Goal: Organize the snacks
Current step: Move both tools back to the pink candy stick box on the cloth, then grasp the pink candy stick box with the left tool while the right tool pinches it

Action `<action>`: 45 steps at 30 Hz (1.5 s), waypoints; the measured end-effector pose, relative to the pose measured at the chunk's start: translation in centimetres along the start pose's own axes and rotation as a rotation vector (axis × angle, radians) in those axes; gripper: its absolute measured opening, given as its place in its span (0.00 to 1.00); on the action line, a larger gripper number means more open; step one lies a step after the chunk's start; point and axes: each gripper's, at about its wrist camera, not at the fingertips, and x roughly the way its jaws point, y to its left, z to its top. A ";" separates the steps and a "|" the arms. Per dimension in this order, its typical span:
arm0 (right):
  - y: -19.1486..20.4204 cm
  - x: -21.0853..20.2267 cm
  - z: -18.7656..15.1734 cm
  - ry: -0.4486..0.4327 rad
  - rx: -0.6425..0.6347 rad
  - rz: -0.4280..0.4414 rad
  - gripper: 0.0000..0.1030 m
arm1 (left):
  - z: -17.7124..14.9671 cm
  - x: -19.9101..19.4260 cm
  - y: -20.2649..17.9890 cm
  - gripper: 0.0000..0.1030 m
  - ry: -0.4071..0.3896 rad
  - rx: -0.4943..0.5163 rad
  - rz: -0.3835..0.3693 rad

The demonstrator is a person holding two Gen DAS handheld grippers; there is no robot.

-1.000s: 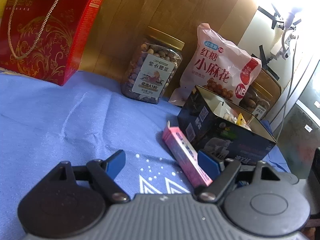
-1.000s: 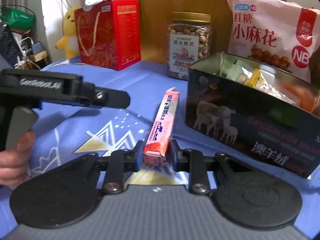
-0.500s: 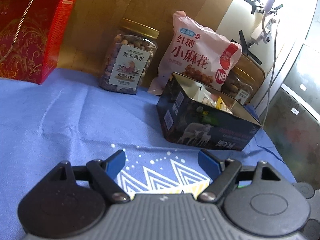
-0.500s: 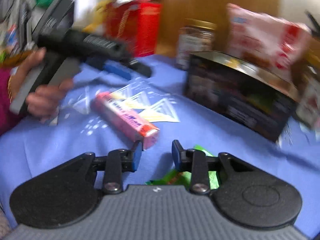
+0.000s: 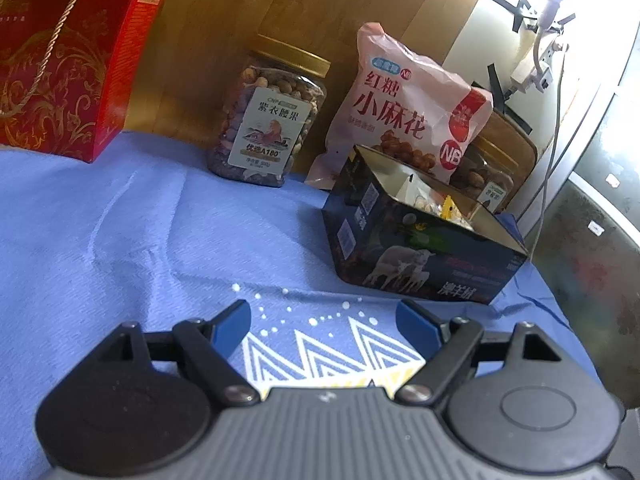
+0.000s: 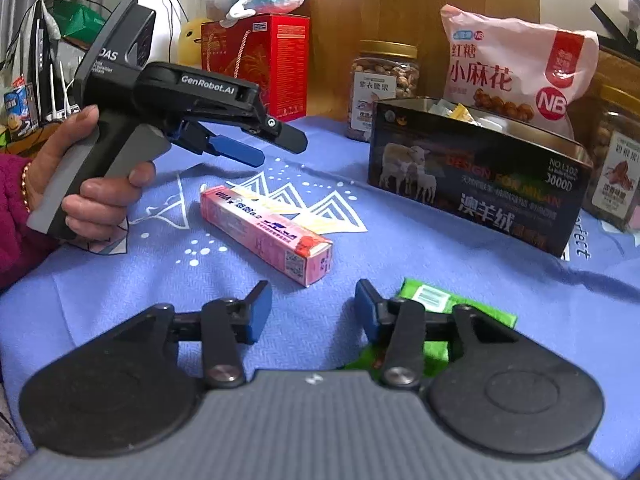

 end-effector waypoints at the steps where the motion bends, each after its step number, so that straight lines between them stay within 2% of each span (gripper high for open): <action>1: 0.0 0.0 0.0 -0.002 0.000 -0.001 0.48 | 0.0 -0.3 0.0 0.80 -0.008 -0.004 -0.004; 10: 0.2 -0.4 0.2 -0.034 -0.009 -0.003 0.48 | -0.9 -3.8 1.1 0.80 -0.060 -0.066 -0.006; 17: 0.1 -0.8 0.3 -0.062 -0.002 0.010 0.47 | -1.9 -4.7 -0.7 0.80 -0.032 -0.013 -0.006; 21: 0.3 -0.8 0.3 -0.060 -0.011 0.021 0.47 | -3.0 -5.5 -1.5 0.80 -0.019 0.010 0.021; 26: 0.0 0.0 0.4 -0.026 0.011 0.009 0.47 | -4.2 -6.0 -1.5 0.80 0.016 -0.011 0.086; 29: 0.0 0.2 0.3 -0.013 0.019 0.015 0.47 | -4.6 -5.7 -2.2 0.80 0.032 -0.013 0.080; 34: 0.6 0.8 0.5 -0.005 0.007 0.035 0.47 | -5.2 -3.1 -4.1 0.77 0.077 0.046 0.069; 38: 1.1 0.9 0.5 -0.007 -0.015 0.026 0.48 | -5.5 -2.5 -5.1 0.77 0.081 0.100 0.090; 45: 0.6 1.1 0.6 -0.008 0.018 0.029 0.47 | -5.7 -2.5 -5.0 0.76 0.082 0.114 0.076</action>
